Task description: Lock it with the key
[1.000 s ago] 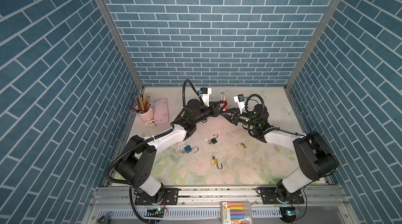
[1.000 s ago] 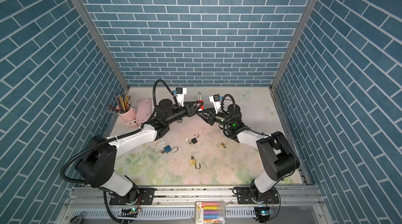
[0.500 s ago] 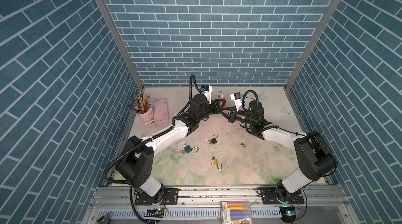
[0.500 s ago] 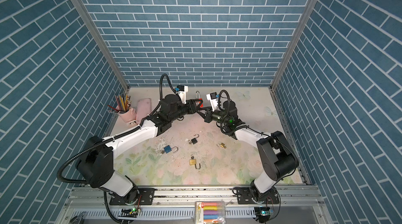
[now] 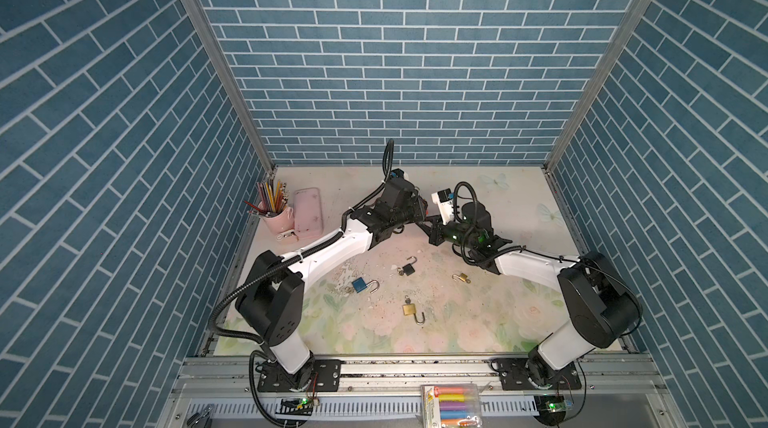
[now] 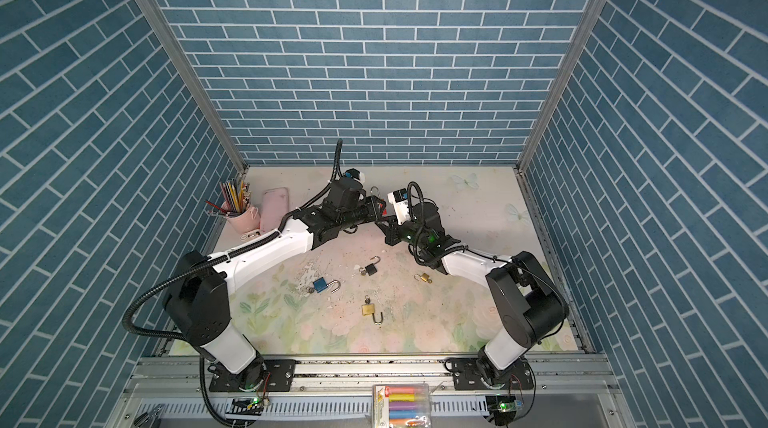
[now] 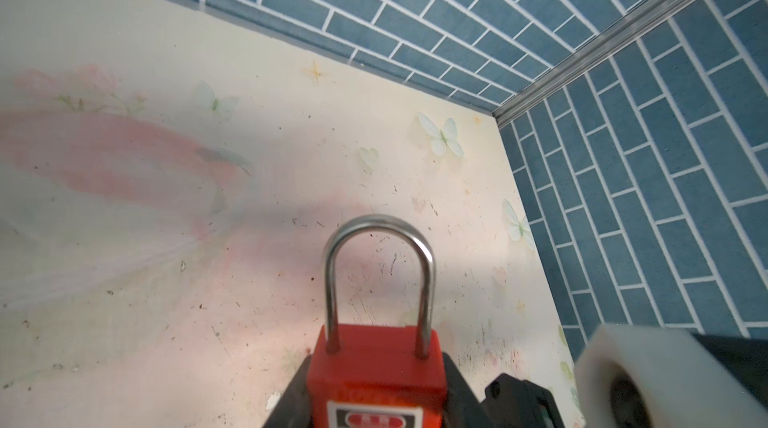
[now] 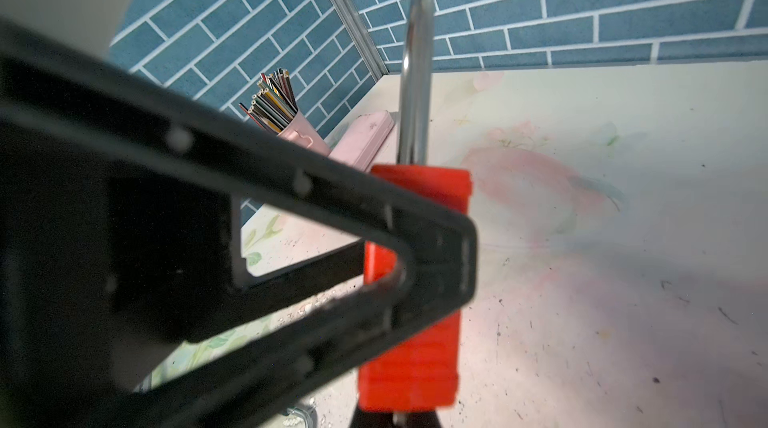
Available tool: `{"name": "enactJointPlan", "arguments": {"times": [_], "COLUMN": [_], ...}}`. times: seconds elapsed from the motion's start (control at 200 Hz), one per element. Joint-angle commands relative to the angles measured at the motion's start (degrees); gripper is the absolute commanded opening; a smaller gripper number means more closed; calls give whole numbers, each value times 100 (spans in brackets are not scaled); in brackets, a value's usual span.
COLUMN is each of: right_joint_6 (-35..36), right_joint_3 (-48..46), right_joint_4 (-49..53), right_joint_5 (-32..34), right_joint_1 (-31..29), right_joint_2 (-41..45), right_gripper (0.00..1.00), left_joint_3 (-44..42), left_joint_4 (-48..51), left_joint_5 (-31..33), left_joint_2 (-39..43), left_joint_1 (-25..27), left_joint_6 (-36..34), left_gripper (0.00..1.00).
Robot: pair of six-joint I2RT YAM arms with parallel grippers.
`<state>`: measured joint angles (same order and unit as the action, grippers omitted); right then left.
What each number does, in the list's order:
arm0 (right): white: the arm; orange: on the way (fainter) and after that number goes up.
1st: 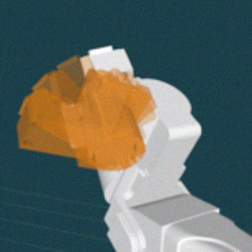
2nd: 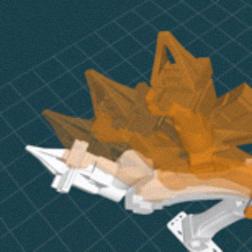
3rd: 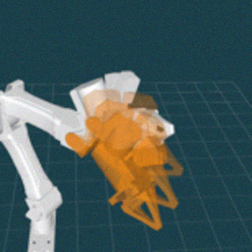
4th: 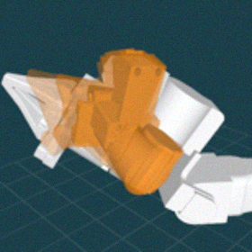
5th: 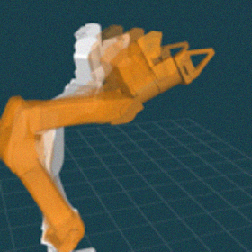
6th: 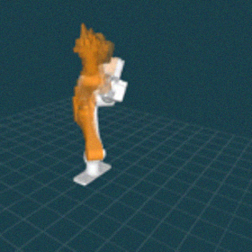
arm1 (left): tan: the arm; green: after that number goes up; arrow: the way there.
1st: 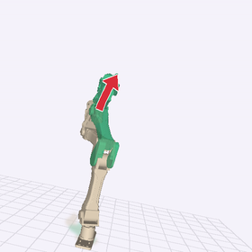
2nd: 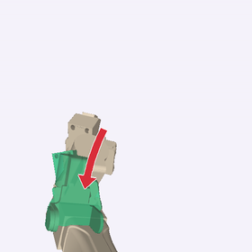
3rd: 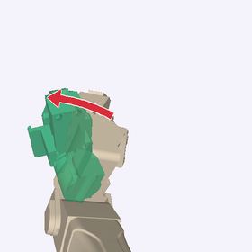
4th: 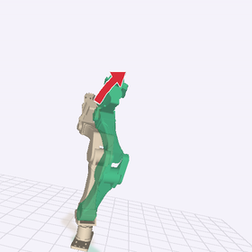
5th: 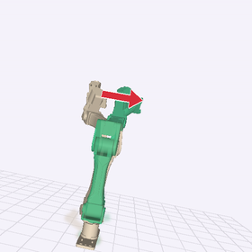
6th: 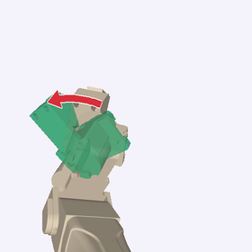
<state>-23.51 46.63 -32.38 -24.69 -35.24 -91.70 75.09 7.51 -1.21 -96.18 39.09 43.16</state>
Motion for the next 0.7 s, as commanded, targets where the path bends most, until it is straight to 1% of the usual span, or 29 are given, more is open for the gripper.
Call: {"name": "enactJointPlan", "arguments": {"times": [0.0,0.195,0.29,0.415,0.555,0.695], "right_joint_6": [694,646,654,718,751,683], "right_joint_3": [-170,-383,-499,-714,-1045,-1316], "right_joint_4": [-115,-245,-288,-355,-405,-420], "right_joint_5": [-12,-392,-491,-541,-453,-291], "right_joint_1": [10,-69,-126,-249,-376,-388], "right_joint_2": [345,263,204,170,216,464], "right_gripper": [0,0,0,0,0,0], "left_joint_3": [105,5,-100,-465,-698,-695], "left_joint_4": [431,155,30,-351,-558,-516], "left_joint_5": [1238,1009,798,479,452,630], "left_joint_2": [-123,-106,-100,13,149,238], "left_joint_1": [-515,-810,-1046,-1485,-1932,-2221], "left_joint_6": [124,464,721,1226,1488,1391], "left_gripper": [0,0,0,0,0,0]}}
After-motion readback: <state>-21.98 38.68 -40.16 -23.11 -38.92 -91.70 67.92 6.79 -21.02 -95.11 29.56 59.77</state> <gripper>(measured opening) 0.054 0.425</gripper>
